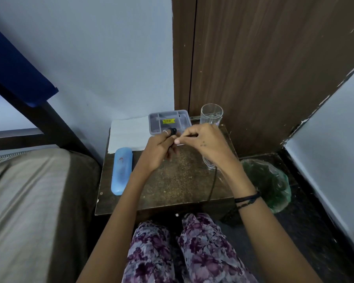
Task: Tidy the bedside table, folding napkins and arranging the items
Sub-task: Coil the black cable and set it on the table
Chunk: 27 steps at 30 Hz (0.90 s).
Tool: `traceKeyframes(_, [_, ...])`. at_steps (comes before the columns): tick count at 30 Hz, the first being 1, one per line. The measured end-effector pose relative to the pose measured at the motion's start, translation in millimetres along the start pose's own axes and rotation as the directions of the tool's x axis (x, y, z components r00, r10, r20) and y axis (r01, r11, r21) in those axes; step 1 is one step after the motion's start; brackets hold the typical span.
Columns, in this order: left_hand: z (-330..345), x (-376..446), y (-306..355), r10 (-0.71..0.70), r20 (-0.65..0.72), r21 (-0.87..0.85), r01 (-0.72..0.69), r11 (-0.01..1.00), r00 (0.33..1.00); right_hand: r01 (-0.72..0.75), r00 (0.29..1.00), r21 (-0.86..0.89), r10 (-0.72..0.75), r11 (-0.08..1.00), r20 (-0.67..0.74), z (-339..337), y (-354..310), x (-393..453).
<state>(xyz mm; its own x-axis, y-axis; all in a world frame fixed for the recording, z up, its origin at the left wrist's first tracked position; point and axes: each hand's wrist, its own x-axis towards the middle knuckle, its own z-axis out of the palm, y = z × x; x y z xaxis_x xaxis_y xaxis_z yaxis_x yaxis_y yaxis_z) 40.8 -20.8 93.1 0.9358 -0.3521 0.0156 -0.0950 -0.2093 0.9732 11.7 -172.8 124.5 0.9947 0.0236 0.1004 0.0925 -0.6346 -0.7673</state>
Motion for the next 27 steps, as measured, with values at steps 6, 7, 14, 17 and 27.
traceKeyframes(6, [-10,-12,14,0.038,0.200,-0.226,0.008,0.974,0.979,0.063,0.996,0.319,-0.039,0.946,-0.083,-2,8,6])
traceKeyframes(7, [-13,-14,16,0.063,0.230,-0.273,0.002,0.962,0.971,0.076,0.994,0.392,-0.039,0.917,-0.101,1,11,6])
traceKeyframes(14, [-6,-15,22,0.167,0.162,-0.538,-0.055,0.841,0.973,0.025,0.997,0.448,0.009,0.894,-0.072,39,22,-5])
traceKeyframes(17, [2,-6,22,0.180,0.064,-0.501,-0.124,0.856,0.982,-0.036,0.999,0.375,0.032,0.926,0.018,49,16,-13])
traceKeyframes(27, [8,-3,7,0.087,-0.047,0.164,-0.078,0.983,0.995,0.056,0.989,-0.105,-0.070,0.993,-0.130,-1,-3,-15])
